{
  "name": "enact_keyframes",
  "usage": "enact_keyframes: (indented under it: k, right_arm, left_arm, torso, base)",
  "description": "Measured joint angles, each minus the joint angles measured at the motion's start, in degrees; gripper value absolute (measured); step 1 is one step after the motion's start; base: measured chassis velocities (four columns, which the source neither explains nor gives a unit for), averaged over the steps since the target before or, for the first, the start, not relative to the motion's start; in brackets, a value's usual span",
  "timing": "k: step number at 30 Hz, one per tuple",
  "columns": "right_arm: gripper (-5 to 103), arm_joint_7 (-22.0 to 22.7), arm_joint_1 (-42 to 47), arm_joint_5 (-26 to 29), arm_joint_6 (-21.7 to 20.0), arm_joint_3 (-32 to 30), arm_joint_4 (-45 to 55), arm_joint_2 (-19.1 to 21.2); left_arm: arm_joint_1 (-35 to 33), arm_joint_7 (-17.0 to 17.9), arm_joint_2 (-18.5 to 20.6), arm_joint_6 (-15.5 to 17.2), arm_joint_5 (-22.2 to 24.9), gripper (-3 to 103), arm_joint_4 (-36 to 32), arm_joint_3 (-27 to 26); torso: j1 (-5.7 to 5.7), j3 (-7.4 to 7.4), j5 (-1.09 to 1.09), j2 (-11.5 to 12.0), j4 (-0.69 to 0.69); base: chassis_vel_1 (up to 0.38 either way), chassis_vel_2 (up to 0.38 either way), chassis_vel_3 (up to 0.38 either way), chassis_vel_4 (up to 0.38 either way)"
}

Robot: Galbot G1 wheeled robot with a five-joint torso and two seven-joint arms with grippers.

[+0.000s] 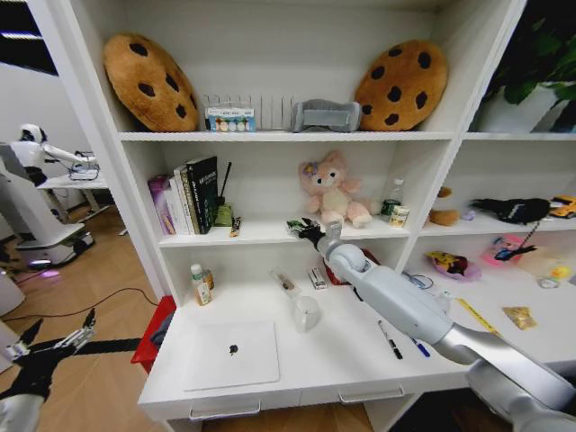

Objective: Organize the objects on the table.

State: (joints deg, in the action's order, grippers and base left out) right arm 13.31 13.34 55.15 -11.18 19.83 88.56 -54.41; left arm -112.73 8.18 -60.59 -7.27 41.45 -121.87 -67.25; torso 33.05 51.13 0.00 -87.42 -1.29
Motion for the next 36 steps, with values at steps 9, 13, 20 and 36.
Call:
enact_keyframes:
  k: [9, 13, 20, 36]
  right_arm:
    - [100, 1.1, 7.0, -2.0, -1.0, -5.5, 11.0, 2.9]
    - [100, 1.2, 14.5, -2.6, -1.3, -12.1, 19.0, 6.7]
    - [100, -0.3, 29.1, -6.0, 0.0, -26.2, 31.8, 15.0]
    - [100, 0.0, 68.7, -10.9, 1.4, -53.2, 39.6, 12.6]
  left_arm:
    - [0.0, 0.0, 0.0, 0.0, 0.0, 100, 0.0, 0.0]
    - [0.0, 0.0, 0.0, 0.0, 0.0, 100, 0.0, 0.0]
    - [0.0, 0.0, 0.0, 0.0, 0.0, 100, 0.0, 0.0]
    - [0.0, 0.0, 0.0, 0.0, 0.0, 100, 0.0, 0.0]
  torso:
    - [0.0, 0.0, 0.02, 0.0, 0.0]
    - [0.0, 0.0, 0.03, 0.0, -0.01]
    - [0.0, -0.01, -0.03, 0.0, -0.02]
    - [-0.01, -0.01, 0.0, 0.0, -0.02]
  base:
    - [0.0, 0.0, 0.0, 0.0]
    - [0.0, 0.0, 0.0, 0.0]
    - [0.0, 0.0, 0.0, 0.0]
    - [0.0, 0.0, 0.0, 0.0]
